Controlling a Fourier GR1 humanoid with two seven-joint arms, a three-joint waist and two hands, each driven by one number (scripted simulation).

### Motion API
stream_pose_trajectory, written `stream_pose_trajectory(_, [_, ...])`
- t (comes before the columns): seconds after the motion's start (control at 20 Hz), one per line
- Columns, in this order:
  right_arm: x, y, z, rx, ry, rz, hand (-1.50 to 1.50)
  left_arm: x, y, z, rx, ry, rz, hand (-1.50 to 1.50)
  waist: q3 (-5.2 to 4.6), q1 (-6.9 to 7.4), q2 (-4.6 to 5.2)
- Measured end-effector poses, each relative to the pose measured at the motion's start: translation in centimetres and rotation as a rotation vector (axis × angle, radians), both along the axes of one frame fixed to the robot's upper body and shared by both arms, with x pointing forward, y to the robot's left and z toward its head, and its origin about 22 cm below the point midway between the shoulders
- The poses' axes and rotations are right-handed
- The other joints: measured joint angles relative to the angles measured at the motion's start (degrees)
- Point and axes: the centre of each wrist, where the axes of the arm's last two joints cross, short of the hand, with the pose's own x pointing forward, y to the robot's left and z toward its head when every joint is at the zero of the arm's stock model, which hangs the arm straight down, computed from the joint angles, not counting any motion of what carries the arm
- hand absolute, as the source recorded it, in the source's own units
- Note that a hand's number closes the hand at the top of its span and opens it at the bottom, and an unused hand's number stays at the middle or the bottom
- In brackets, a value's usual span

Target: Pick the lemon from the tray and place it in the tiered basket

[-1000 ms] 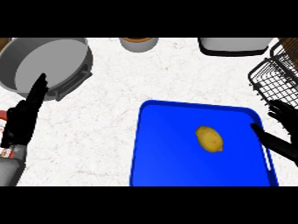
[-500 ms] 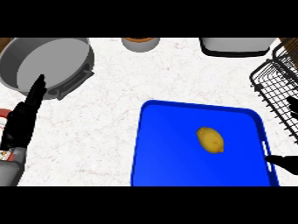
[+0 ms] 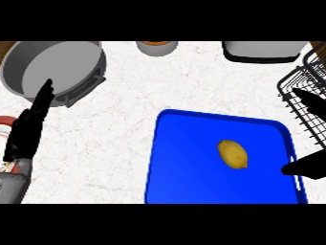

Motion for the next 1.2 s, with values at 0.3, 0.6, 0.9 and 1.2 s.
stream_pose_trajectory(0.3, [2.3,3.4,-0.9,-0.022,0.12,-0.003,-1.5,0.1,0.5,-0.5,-0.002,-0.001,0.003,0.0,0.04,-0.1,0.02])
stream_pose_trajectory(0.6, [3.7,5.5,-2.4,-0.075,0.197,0.015,-1.5,0.1,0.6,-0.6,0.001,0.001,0.004,0.0,0.07,-0.28,-0.02])
stream_pose_trajectory(0.9, [3.5,7.1,-4.4,-0.104,0.235,0.031,-1.5,0.0,0.5,-0.6,0.005,0.006,0.011,0.0,0.09,-0.61,-0.06])
stream_pose_trajectory(1.2, [2.5,7.5,-4.8,-0.146,0.225,0.054,-1.5,-0.9,0.3,-1.2,-0.001,0.0,0.013,0.0,0.09,-0.74,-0.12])
